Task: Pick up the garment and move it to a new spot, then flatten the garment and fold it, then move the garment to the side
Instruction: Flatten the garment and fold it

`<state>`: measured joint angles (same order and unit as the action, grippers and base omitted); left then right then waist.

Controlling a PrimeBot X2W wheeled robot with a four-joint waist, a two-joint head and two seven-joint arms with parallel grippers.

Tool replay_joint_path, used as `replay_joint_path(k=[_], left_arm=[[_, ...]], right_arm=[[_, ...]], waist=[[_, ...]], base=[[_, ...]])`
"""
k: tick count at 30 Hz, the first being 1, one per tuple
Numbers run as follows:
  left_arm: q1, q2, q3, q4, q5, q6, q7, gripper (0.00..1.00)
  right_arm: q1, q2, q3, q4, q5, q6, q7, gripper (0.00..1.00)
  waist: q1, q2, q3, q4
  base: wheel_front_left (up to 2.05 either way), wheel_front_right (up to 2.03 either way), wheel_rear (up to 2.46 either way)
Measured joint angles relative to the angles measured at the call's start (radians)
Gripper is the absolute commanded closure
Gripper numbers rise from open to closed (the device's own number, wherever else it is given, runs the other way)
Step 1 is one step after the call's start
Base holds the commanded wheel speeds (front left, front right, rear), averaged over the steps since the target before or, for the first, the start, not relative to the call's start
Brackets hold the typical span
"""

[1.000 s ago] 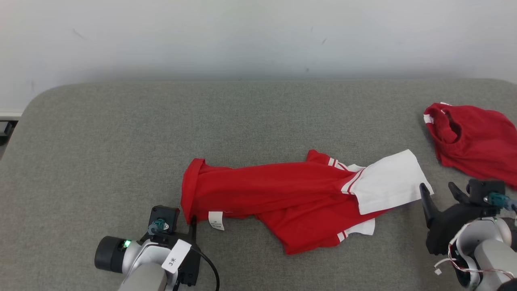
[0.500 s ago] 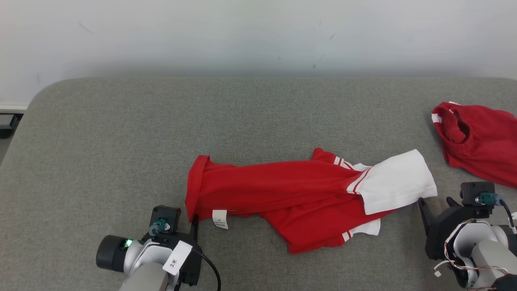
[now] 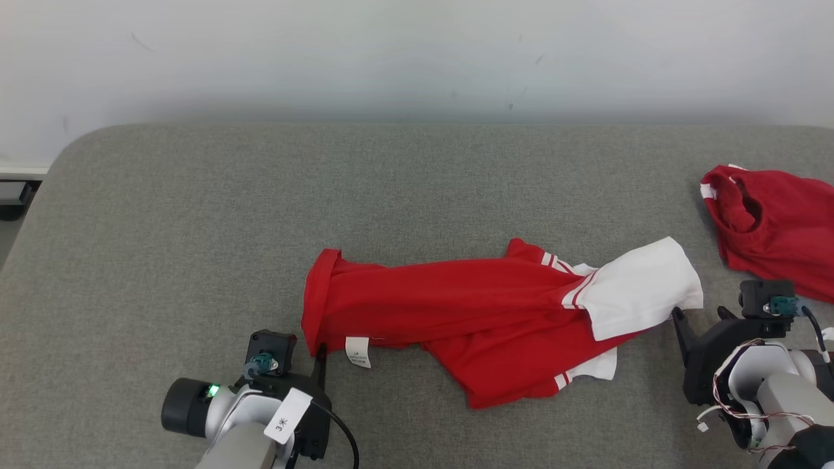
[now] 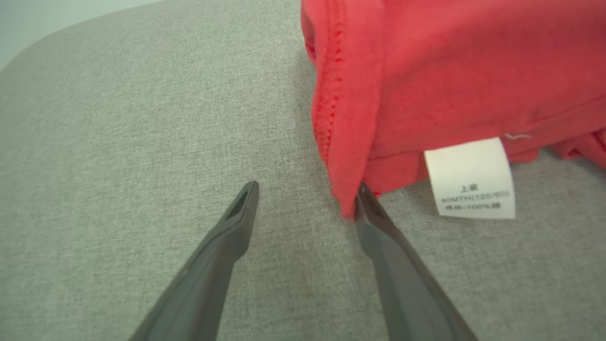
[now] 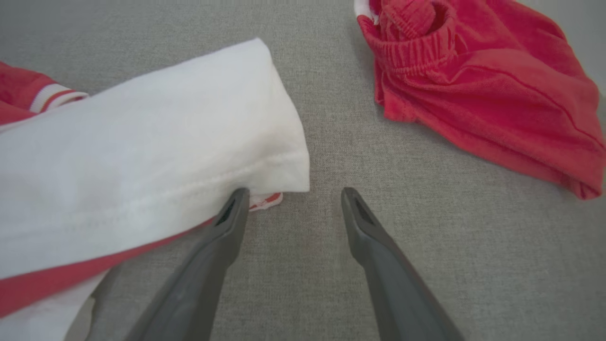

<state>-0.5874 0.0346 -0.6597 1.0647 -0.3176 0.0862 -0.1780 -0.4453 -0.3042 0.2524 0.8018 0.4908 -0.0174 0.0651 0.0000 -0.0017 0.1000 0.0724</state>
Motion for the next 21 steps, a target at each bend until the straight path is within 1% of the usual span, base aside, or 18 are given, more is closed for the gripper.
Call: replay_joint_path(k=[3,4,5,6,7,9,15,21], left_arm=[[0.001,0.0,-0.004,-0.009,-0.007,-0.001,0.0,0.0],[0.001,0.0,-0.004,-0.011,-0.013,-0.009,0.0,0.47],[0.002,0.0,-0.005,-0.012,-0.018,-0.009,0.0,0.62],[0.002,0.0,-0.007,-0.013,-0.02,-0.009,0.0,0.84],[0.003,0.0,-0.008,-0.014,-0.022,-0.009,0.0,1.0],[0.004,0.0,-0.012,-0.019,-0.027,-0.016,0.0,1.0],[0.004,0.0,-0.025,-0.025,-0.035,-0.016,0.001,1.0],[0.004,0.0,-0.008,-0.016,-0.039,-0.016,-0.005,1.0]], right_arm=[[-0.009,0.0,0.003,0.009,-0.001,0.005,-0.004,0.0],[-0.014,0.0,0.005,0.011,-0.001,0.009,-0.005,0.25],[-0.017,0.0,0.006,0.012,-0.002,0.009,-0.008,0.58],[-0.02,0.0,0.007,0.012,-0.005,0.01,-0.014,0.78],[-0.022,0.0,0.008,0.013,-0.01,0.012,-0.021,1.0],[-0.033,0.001,0.011,0.022,-0.012,0.015,-0.026,1.0],[-0.041,0.001,0.01,0.039,-0.017,0.018,-0.053,1.0],[-0.056,0.003,0.004,0.053,-0.016,0.026,-0.089,1.0]], waist=[[0.0,0.0,0.002,0.001],[0.0,0.0,0.003,0.001],[0.0,0.0,0.004,0.002],[0.0,0.0,0.005,0.002],[0.0,0.0,0.006,0.002],[0.0,0.0,0.008,0.003],[0.0,0.0,0.013,0.003],[0.0,0.0,0.007,-0.003]], base=[[0.0,0.0,0.0],[0.0,0.0,0.0],[0.0,0.0,0.0],[0.0,0.0,0.0],[0.0,0.0,0.0],[0.0,0.0,0.0],[0.0,0.0,0.0],[0.0,0.0,0.0]])
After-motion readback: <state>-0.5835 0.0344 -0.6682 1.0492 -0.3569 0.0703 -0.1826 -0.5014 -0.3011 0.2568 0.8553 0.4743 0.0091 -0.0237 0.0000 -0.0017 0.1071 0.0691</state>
